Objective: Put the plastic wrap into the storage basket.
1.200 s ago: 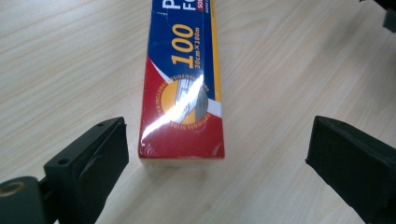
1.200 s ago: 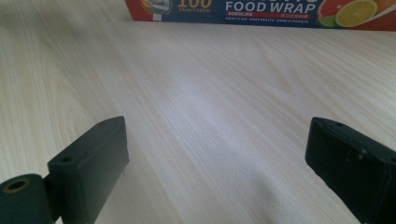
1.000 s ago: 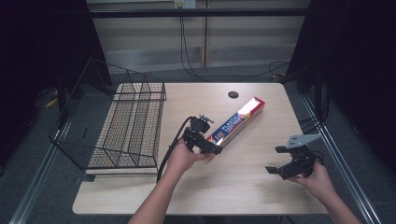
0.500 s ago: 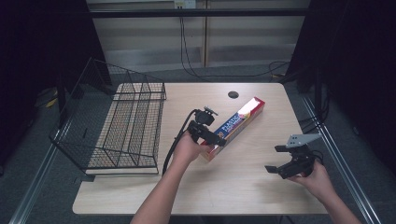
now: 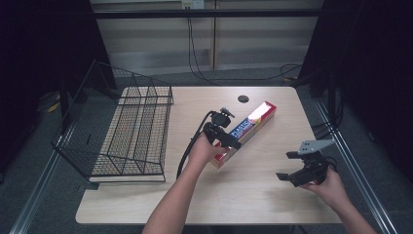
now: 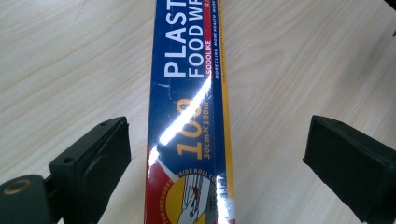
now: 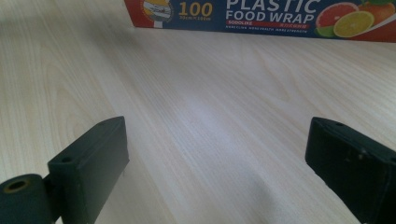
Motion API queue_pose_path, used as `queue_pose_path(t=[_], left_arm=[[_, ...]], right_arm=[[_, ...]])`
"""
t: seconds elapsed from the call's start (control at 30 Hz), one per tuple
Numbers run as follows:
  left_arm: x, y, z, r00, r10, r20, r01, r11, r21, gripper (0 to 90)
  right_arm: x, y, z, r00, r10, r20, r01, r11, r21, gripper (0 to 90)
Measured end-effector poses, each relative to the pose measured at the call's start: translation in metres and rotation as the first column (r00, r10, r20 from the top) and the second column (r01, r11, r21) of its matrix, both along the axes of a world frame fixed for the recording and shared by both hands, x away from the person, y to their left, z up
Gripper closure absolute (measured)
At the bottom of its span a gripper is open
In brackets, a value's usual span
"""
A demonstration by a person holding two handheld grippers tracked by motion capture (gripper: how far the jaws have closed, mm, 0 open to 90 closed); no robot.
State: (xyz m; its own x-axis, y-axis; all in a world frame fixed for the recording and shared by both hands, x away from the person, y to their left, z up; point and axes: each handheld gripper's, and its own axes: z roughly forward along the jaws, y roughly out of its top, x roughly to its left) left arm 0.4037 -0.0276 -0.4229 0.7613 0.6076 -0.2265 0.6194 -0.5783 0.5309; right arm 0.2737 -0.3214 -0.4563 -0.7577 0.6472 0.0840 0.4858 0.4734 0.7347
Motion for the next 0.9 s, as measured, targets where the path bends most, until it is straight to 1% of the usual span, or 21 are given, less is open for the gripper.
queue_pose_path(t=[0.03, 0.07, 0.1, 0.13, 0.17, 0.2, 0.23, 0.27, 0.3, 0.4, 0.47, 0.5, 0.53, 0.57, 0.63, 0.73, 0.77, 0.8, 0.83, 0.87, 0.9], left_arm=[[0.001, -0.003, -0.001, 0.9999, -0.011, -0.004, 0.011, 0.9999, -0.006, 7.1], [0.002, -0.004, -0.001, 0.9999, -0.014, 0.002, 0.014, 0.9999, 0.001, 7.9], [0.002, -0.004, -0.001, 0.9999, -0.014, 0.002, 0.014, 0.9999, 0.001, 7.8], [0.003, -0.007, -0.001, 1.0, -0.006, 0.003, 0.006, 0.9999, 0.009, 7.8], [0.005, -0.011, -0.002, 0.9997, -0.021, -0.007, 0.021, 0.9997, 0.01, 8.5], [0.005, -0.013, -0.002, 0.9999, -0.01, 0.003, 0.01, 0.9997, 0.021, 9.2], [0.005, -0.013, -0.002, 0.9999, -0.01, 0.003, 0.01, 0.9997, 0.021, 8.2], [0.008, -0.016, -0.002, 0.9996, -0.026, -0.007, 0.026, 0.9996, 0.014, 8.9], [0.008, -0.017, -0.002, 0.9999, -0.015, -0.001, 0.015, 0.9998, 0.011, 9.1], [0.011, -0.023, -0.003, 0.9998, -0.017, 0.008, 0.017, 0.9996, 0.025, 9.8], [0.013, -0.024, -0.003, 0.9998, -0.019, -0.001, 0.019, 0.9998, 0.011, 9.6], [0.013, -0.024, -0.003, 0.9998, -0.019, -0.001, 0.019, 0.9998, 0.011, 10.5], [0.015, -0.027, -0.003, 1.0, -0.009, 0.005, 0.008, 0.9998, 0.018, 9.8], [0.015, -0.027, -0.003, 1.0, -0.009, 0.005, 0.008, 0.9998, 0.018, 9.2], [0.018, -0.029, -0.004, 1.0, -0.006, 0.006, 0.006, 0.9994, 0.033, 10.2], [0.02, -0.031, -0.004, 0.9999, 0.003, 0.012, -0.003, 0.9994, 0.033, 10.4], [0.02, -0.031, -0.005, 0.9997, 0.015, 0.019, -0.015, 0.999, 0.042, 10.9], [0.021, -0.032, -0.006, 0.9996, 0.015, 0.022, -0.016, 0.9986, 0.05, 10.4], [0.022, -0.032, -0.008, 0.9998, 0.012, 0.013, -0.012, 0.9989, 0.045, 10.2], [0.023, -0.033, -0.009, 0.9998, 0.015, 0.01, -0.015, 0.9982, 0.058, 10.9], [0.023, -0.035, -0.011, 0.9996, 0.015, 0.022, -0.017, 0.9975, 0.069, 10.9]], right_arm=[[0.0, 0.001, 0.0, 1.0, 0.001, -0.001, -0.001, 1.0, 0.0, 6.0], [0.0, 0.001, 0.0, 1.0, 0.005, -0.001, -0.005, 1.0, -0.003, 5.9], [0.0, 0.002, 0.0, 1.0, 0.005, 0.001, -0.005, 1.0, -0.002, 6.0], [0.0, 0.002, 0.0, 1.0, 0.005, 0.001, -0.005, 1.0, -0.002, 6.0], [0.001, 0.003, 0.0, 1.0, 0.005, -0.002, -0.005, 1.0, -0.007, 5.9], [0.001, 0.003, -0.001, 1.0, 0.006, 0.0, -0.006, 1.0, -0.011, 5.8], [0.001, 0.003, -0.001, 1.0, 0.006, 0.0, -0.006, 1.0, -0.011, 5.8], [0.001, 0.003, -0.001, 0.9999, 0.011, 0.0, -0.011, 1.0, -0.009, 5.8], [0.001, 0.003, -0.001, 1.0, 0.009, 0.003, -0.009, 1.0, -0.01, 5.7], [0.001, 0.003, -0.001, 1.0, 0.007, 0.005, -0.007, 1.0, -0.011, 5.6], [0.001, 0.003, -0.001, 0.9999, 0.007, 0.007, -0.007, 1.0, -0.013, 5.6], [0.001, 0.003, -0.001, 0.9999, 0.007, 0.007, -0.007, 1.0, -0.013, 5.6], [0.002, 0.003, -0.001, 0.9999, 0.009, 0.008, -0.009, 1.0, -0.015, 5.5], [0.002, 0.003, -0.001, 0.9999, 0.007, 0.008, -0.007, 1.0, -0.015, 5.5], [0.002, 0.003, -0.001, 1.0, 0.006, 0.004, -0.006, 1.0, -0.015, 5.5], [0.003, 0.002, -0.001, 1.0, 0.006, 0.005, -0.006, 1.0, -0.007, 5.5], [0.002, 0.002, -0.001, 1.0, 0.007, 0.006, -0.007, 1.0, -0.01, 5.5], [0.002, 0.002, -0.001, 1.0, 0.004, 0.005, -0.004, 1.0, -0.012, 5.5], [0.002, 0.003, -0.001, 0.9999, 0.011, 0.003, -0.011, 1.0, -0.009, 5.6], [0.002, 0.003, -0.001, 0.9999, 0.009, 0.004, -0.009, 1.0, -0.011, 5.6], [0.002, 0.003, -0.001, 1.0, 0.004, 0.007, -0.004, 1.0, -0.012, 5.6]])
